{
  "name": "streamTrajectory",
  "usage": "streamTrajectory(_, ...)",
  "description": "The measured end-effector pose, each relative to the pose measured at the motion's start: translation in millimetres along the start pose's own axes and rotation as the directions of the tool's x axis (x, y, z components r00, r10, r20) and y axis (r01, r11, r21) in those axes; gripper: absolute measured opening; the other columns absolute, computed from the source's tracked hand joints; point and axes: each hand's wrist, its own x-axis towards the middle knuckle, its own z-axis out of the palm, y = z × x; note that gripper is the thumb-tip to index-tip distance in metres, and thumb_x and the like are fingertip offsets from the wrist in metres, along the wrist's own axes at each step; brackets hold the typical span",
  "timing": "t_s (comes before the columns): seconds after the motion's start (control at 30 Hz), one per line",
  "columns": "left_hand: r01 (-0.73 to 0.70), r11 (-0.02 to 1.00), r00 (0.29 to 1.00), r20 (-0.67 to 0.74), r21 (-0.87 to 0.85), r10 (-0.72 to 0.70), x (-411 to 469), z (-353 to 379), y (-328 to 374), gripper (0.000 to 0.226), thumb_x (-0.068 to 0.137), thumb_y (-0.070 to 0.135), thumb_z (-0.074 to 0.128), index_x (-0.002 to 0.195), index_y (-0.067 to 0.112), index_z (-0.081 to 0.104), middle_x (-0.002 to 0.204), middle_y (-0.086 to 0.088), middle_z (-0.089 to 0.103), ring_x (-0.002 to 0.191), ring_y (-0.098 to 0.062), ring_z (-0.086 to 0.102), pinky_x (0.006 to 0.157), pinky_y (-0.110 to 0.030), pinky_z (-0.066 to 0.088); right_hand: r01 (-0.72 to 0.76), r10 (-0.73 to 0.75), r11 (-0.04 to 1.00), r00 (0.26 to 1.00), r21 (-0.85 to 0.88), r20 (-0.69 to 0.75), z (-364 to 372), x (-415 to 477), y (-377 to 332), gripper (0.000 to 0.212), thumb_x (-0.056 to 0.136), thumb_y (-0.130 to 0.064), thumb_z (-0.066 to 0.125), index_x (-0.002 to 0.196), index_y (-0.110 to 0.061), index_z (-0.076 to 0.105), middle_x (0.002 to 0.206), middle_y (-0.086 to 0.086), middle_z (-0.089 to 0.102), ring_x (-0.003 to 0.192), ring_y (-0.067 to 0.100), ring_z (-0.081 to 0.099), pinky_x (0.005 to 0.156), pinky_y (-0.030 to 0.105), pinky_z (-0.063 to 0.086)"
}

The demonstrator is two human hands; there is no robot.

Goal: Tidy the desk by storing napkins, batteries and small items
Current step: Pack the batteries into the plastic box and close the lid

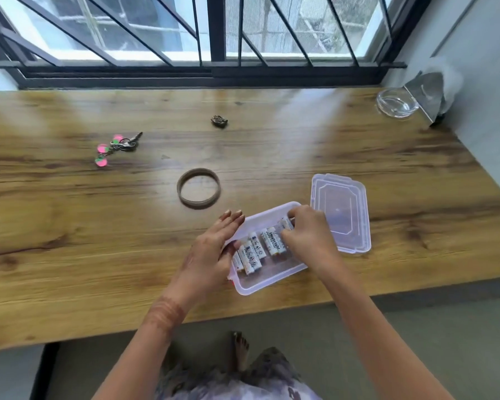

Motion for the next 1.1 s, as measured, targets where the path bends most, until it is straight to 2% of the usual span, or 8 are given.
streamTrajectory(0.13,-0.031,0.999,0.999,-0.024,0.016,0.031,0.3,3.5,-6.3,0.047,0.092,0.001,0.05,0.137,0.012,0.041,0.139,0.016,0.033,0.138,-0.002,0.021,0.109,-0.007,0.013,0.028,-0.027,0.999,0.999,0.028,-0.043,2.1,-3.2,1.1,0.017,0.081,0.0,0.058,0.097,0.003,0.061,0.088,0.019,0.066,0.082,0.031,0.063,0.074,0.04,0.053)
streamTrajectory(0.27,-0.038,0.999,0.998,-0.04,0.006,0.038,1.2,4.6,-8.0,0.047,0.092,0.003,0.051,0.136,0.014,0.041,0.137,0.018,0.033,0.138,-0.001,0.021,0.11,-0.013,0.015,0.081,-0.081,0.997,0.991,-0.001,-0.104,2.5,-8.9,1.5,0.019,0.079,0.011,0.053,0.094,0.002,0.06,0.081,0.017,0.066,0.076,0.029,0.064,0.071,0.044,0.054)
streamTrajectory(0.37,-0.045,0.999,0.998,-0.042,0.013,0.045,0.8,3.9,-8.2,0.047,0.092,0.002,0.051,0.136,0.014,0.041,0.136,0.019,0.032,0.137,0.0,0.021,0.108,-0.008,0.014,0.116,-0.111,0.993,0.984,0.023,-0.137,-1.9,-12.0,-0.1,0.019,0.081,0.011,0.053,0.095,0.002,0.062,0.083,0.017,0.067,0.078,0.028,0.065,0.075,0.043,0.055)
streamTrajectory(0.47,-0.035,0.999,0.999,-0.039,0.004,0.035,1.6,1.8,-7.1,0.046,0.092,0.001,0.051,0.136,0.013,0.043,0.134,0.02,0.033,0.135,0.001,0.022,0.102,0.004,0.011,0.136,-0.123,0.988,0.979,0.071,-0.165,-7.2,-13.9,-3.7,0.024,0.084,0.008,0.054,0.106,0.002,0.063,0.095,0.017,0.069,0.09,0.026,0.066,0.083,0.032,0.053)
streamTrajectory(0.57,-0.03,0.999,0.999,-0.047,-0.029,0.029,2.1,-2.9,-4.6,0.045,0.091,0.002,0.051,0.135,0.011,0.043,0.134,0.019,0.033,0.134,0.003,0.022,0.099,0.006,0.011,0.183,-0.163,0.979,0.968,0.093,-0.193,-9.5,-16.2,-12.3,0.03,0.085,0.005,0.056,0.115,0.0,0.061,0.104,0.015,0.069,0.098,0.022,0.065,0.087,0.023,0.048)
streamTrajectory(0.87,0.013,0.997,0.971,-0.237,-0.07,-0.029,-8.0,-49.3,-20.0,0.043,0.092,0.008,0.053,0.134,0.013,0.047,0.142,0.01,0.038,0.136,0.002,0.022,0.107,-0.006,0.015,0.34,-0.295,0.912,0.932,0.227,-0.21,1.9,-6.7,-82.3,0.02,0.084,-0.008,0.063,0.104,-0.008,0.066,0.089,0.004,0.071,0.072,0.005,0.059,0.065,-0.002,0.038)
streamTrajectory(1.0,0.052,0.993,0.931,-0.355,-0.102,-0.085,-15.6,-95.5,-40.1,0.042,0.09,0.01,0.056,0.132,0.014,0.05,0.141,0.009,0.042,0.135,0.003,0.024,0.105,-0.003,0.016,0.409,-0.376,0.873,0.912,0.265,-0.167,15.0,2.4,-134.9,0.017,0.083,-0.009,0.064,0.099,-0.008,0.068,0.081,0.003,0.07,0.067,0.005,0.058,0.065,0.002,0.04)
streamTrajectory(1.1,0.093,0.989,0.89,-0.436,-0.118,-0.136,-21.1,-135.9,-62.1,0.04,0.089,0.013,0.059,0.129,0.013,0.054,0.138,0.008,0.046,0.135,0.0,0.027,0.107,-0.009,0.018,0.453,-0.433,0.842,0.891,0.294,-0.133,30.6,8.3,-179.3,0.019,0.084,-0.012,0.063,0.102,-0.008,0.067,0.083,0.004,0.07,0.071,0.01,0.062,0.071,0.017,0.05)
